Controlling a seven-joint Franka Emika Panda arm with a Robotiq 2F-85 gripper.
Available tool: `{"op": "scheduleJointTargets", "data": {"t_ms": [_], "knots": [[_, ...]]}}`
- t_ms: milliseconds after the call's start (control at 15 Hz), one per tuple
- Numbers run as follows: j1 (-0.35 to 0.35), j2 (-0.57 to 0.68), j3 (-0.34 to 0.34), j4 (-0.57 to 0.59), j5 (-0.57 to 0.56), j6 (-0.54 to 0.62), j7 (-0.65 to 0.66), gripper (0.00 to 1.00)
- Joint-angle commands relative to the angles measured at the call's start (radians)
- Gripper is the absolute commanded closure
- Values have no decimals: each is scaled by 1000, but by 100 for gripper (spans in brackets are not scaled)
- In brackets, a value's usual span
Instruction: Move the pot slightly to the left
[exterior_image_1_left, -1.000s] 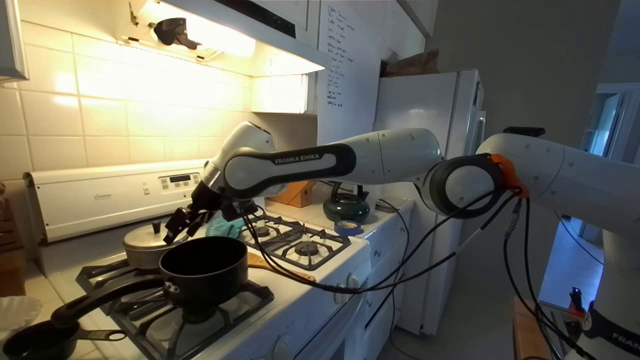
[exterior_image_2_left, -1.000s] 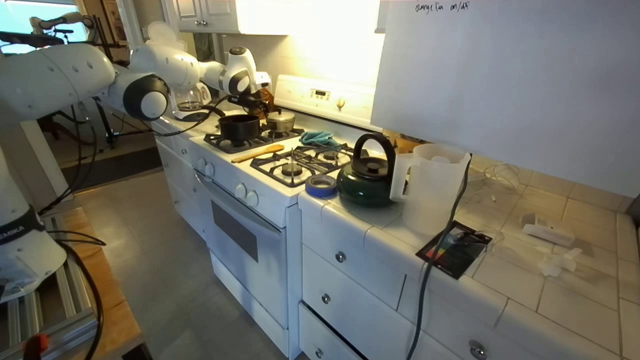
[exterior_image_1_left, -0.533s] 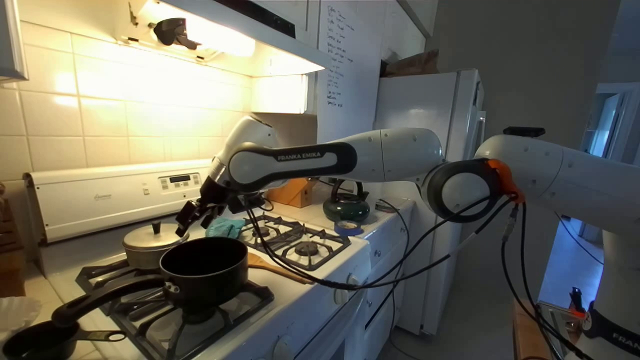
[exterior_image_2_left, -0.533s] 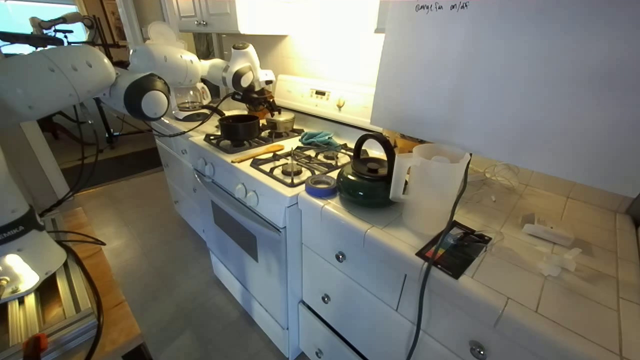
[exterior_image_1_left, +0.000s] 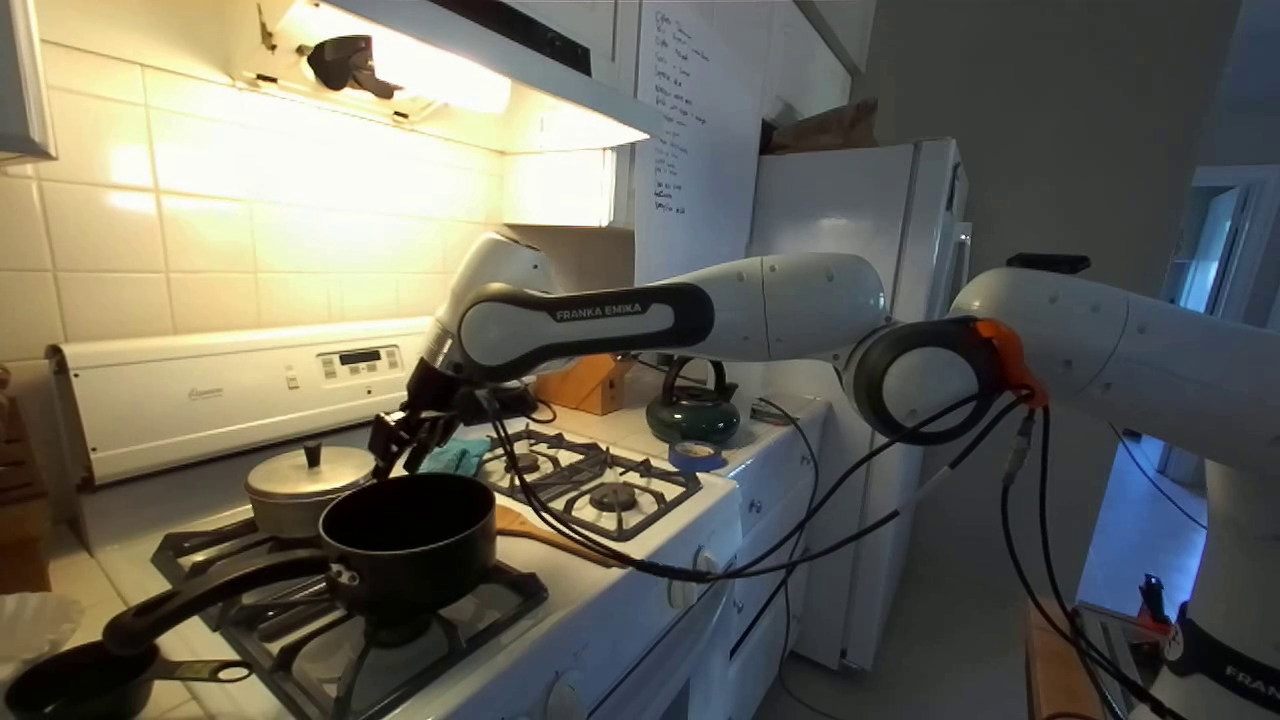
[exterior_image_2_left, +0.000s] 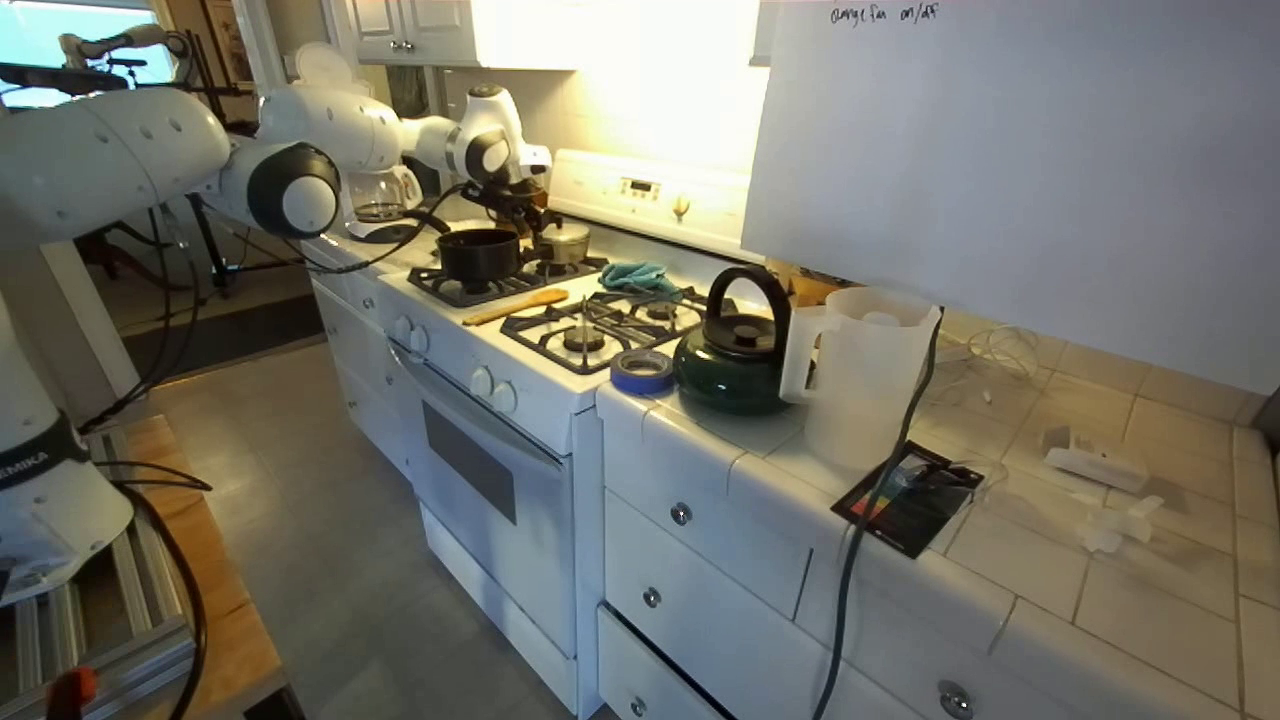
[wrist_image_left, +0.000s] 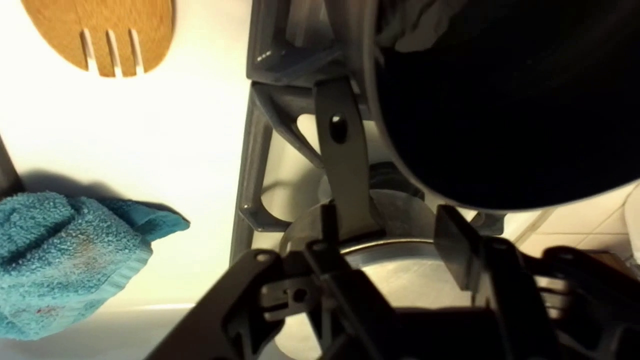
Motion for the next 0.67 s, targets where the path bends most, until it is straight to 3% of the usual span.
{"op": "scheduleJointTargets", "data": {"t_ms": [0,200,467,600], "knots": [[4,-48,14,-31,57,-87,-2,78],[-1,-69,17,-32,77,-147,7,98],[-4,-81,9,-34,91,-222,34,100],[6,-63,-16,-22,72,-194,53,100]]}}
